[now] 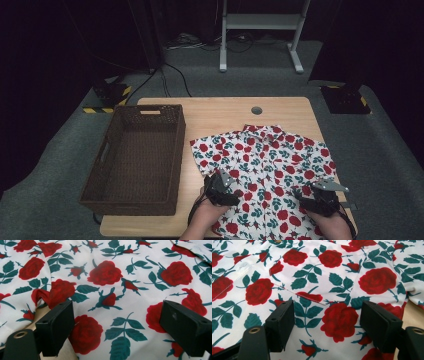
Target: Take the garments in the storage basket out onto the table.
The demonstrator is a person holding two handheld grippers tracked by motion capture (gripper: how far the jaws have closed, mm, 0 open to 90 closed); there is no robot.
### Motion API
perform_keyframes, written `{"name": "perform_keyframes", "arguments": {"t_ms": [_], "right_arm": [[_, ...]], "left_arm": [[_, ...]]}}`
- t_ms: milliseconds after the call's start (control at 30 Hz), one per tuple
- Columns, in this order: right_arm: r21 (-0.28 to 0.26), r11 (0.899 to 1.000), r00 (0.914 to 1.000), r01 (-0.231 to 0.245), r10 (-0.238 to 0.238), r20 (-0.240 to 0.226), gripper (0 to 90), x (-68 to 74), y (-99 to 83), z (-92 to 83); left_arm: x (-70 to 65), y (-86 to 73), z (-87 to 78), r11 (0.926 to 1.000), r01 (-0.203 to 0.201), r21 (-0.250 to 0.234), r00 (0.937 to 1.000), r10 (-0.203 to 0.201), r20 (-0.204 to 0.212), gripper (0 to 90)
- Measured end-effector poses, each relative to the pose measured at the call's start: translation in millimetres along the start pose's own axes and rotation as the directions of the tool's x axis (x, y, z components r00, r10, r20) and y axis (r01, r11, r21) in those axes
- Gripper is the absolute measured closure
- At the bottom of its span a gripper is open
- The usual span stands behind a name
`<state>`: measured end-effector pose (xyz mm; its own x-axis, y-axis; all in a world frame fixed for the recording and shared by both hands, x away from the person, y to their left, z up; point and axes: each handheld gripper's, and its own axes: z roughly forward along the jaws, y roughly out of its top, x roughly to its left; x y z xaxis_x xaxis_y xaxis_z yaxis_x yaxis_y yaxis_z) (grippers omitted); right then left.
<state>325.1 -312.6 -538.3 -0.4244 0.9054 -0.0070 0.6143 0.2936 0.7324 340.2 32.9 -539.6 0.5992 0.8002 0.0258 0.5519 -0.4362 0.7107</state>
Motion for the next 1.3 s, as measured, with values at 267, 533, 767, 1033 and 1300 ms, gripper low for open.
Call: {"name": "perform_keyframes", "arguments": {"t_ms": [267,533,767,1033,1300], "right_arm": [[-0.013,1.0,0.9999,0.002,-0.002,-0.015,26.6,6.4,-18.4,-17.8],[-0.073,0.996,0.9968,-0.049,0.044,-0.066,22.4,8.3,-13.8,-21.1],[-0.05,0.999,0.9988,-0.012,0.009,-0.047,15.8,9.1,-12.8,-18.5],[-0.091,0.995,0.9982,0.039,-0.043,-0.042,15.9,9.8,-10.1,-21.2],[-0.102,0.995,0.999,0.025,-0.028,-0.035,16.0,11.6,-11.4,-20.0]], "left_arm": [[-10.7,-13.1,-11.1,0.9999,-0.01,-0.003,0.9991,0.01,0.04,10.2],[-9.3,-13.8,-13.3,1.0,0.004,-0.005,0.9984,-0.004,0.056,10.6],[-0.7,-4.5,-21.6,0.9986,0.002,-0.054,0.997,0.002,0.077,15.0],[22.6,8.5,-21.5,0.9981,0.044,-0.044,0.999,-0.043,0.013,14.7],[45.9,19.5,-14.9,0.9948,0.097,-0.03,0.9937,-0.099,-0.052,15.0]]}}
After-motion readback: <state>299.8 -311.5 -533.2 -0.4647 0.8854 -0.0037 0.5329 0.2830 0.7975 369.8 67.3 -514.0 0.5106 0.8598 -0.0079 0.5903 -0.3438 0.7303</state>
